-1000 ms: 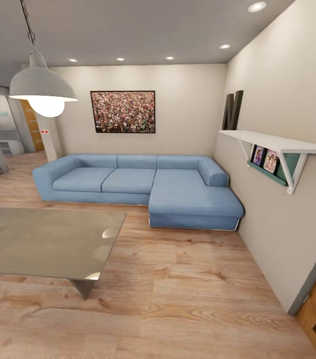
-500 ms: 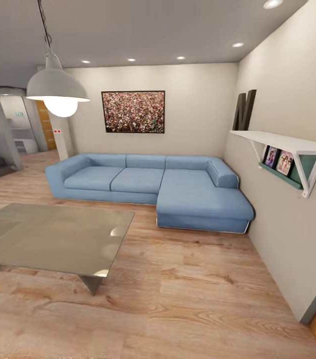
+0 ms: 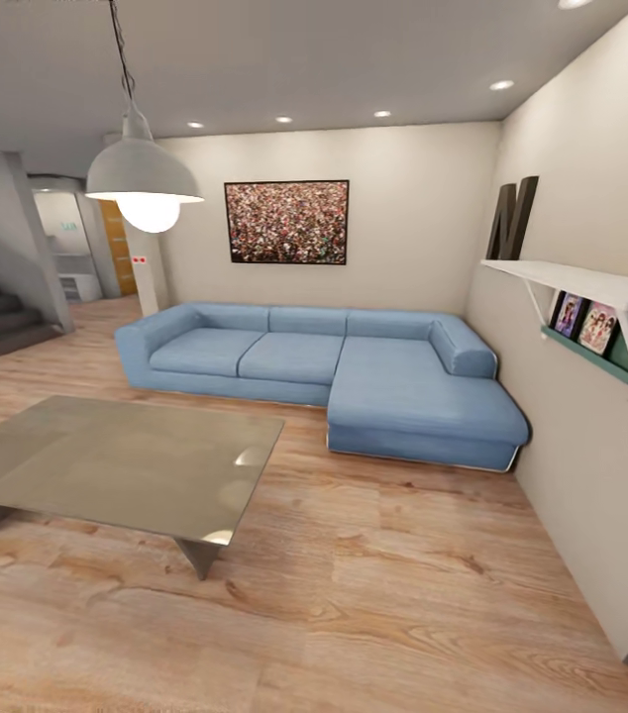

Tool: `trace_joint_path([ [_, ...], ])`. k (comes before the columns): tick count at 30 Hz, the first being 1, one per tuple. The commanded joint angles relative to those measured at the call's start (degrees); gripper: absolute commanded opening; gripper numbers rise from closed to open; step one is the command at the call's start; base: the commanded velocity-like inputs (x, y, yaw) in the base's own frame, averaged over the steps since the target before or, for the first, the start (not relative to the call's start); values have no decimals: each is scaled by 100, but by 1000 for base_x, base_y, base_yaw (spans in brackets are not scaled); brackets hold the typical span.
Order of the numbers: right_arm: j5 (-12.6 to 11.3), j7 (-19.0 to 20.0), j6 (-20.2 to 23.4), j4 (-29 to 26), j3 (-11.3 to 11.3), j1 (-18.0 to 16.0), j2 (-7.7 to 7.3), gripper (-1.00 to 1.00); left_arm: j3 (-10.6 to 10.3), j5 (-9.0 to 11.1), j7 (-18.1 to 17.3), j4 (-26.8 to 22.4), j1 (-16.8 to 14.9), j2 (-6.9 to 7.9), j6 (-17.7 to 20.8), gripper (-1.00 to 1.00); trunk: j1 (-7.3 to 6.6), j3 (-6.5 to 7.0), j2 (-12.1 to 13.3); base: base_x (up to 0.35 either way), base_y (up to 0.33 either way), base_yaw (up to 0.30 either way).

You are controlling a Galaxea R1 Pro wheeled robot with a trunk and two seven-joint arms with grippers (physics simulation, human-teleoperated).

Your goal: Place each of the two pumpkins and all three candles from the living room inside a cabinet in the living room (use any cabinet), then make sure every cabinet is closed, and position the cauldron so it is next to a table in the living room.

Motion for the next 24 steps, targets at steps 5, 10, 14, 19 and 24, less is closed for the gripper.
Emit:
trace_joint_path([
  [5,9,-7,-31,9,0,-5,0,100,-3,-1,6,-8,2,0,-10,100,0,-5,-4,0,0,151],
  [10,9,-7,-32,11,0,-5,0,100,-3,0,6,-6,2,0,-10,100,0,-5,-4,0,0,151],
  [14,9,-7,-30,14,0,-5,0,100,-3,1,6,-6,2,0,-10,100,0,-5,-4,0,0,151],
  [19,9,-7,-30,18,0,-5,0,100,-3,1,6,-6,2,0,-10,100,0,-5,-4,0,0,151],
  [24,9,-7,-32,18,0,-5,0,100,8,3,6,-6,2,2,-10,100,0,-5,-4,0,0,151],
])
